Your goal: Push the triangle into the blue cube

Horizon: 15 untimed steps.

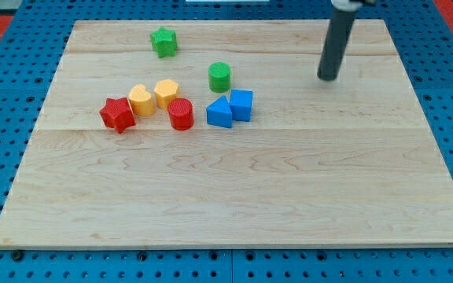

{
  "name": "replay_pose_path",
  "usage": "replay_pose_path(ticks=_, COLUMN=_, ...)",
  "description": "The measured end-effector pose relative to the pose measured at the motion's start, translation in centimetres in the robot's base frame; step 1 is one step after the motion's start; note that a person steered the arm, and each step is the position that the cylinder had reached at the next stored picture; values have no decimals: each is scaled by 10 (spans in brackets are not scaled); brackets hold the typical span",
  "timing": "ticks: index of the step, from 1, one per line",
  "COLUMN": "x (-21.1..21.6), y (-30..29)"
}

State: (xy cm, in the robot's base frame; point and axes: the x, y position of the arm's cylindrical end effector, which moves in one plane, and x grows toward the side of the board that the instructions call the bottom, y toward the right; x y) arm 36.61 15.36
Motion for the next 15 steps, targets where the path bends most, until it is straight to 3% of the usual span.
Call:
replay_pose_path(ticks=3, x=135, y=-107)
replay_pose_path(ticks=5, x=22, y=-150)
replay_pose_path(ticks=6, x=-5, y=-142)
replay_pose_path(ticks=8, x=41, y=-138)
replay_pose_path(ticks=9, x=11, y=-182)
replay_pose_path(ticks=10, x=-32, y=-182)
replay_pose_path(ticks=11, x=-34, y=-243)
replay_pose_path(ticks=12, x=-24, y=-203)
replay_pose_path(ticks=14, x=-4, y=-289)
replay_pose_path(ticks=15, x=-22, y=-316)
